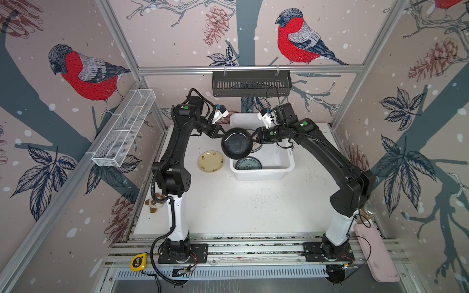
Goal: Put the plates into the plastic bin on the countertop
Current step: 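Carry the black plate toward the bin while the right gripper reaches to grasp it, then open the left gripper to release the black plate to the right gripper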
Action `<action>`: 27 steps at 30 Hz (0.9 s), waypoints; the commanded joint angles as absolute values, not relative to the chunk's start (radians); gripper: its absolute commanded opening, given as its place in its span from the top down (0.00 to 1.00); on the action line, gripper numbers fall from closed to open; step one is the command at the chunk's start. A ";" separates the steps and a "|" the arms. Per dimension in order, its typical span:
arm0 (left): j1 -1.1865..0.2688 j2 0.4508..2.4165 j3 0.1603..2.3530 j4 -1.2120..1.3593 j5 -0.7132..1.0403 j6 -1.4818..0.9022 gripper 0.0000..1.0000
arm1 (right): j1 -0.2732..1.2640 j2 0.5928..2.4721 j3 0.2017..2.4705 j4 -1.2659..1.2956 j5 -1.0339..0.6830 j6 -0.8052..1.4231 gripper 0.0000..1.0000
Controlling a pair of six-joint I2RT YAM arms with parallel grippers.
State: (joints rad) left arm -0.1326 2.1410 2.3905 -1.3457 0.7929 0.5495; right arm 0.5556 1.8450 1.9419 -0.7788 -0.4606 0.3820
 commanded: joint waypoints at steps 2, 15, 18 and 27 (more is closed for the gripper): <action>-0.134 2.143 2.396 -1.383 0.865 0.546 1.00 | 0.577 1.835 1.932 -0.790 -0.382 0.357 0.55; -0.153 2.113 2.348 -1.390 0.898 0.548 1.00 | 0.580 1.832 1.879 -0.741 -0.425 0.377 0.78; -0.162 2.111 2.347 -1.393 0.896 0.549 1.00 | 0.580 1.826 1.864 -0.734 -0.429 0.380 0.83; -0.174 2.103 2.329 -1.388 0.898 0.546 1.00 | 0.571 1.791 1.811 -0.699 -0.437 0.396 0.96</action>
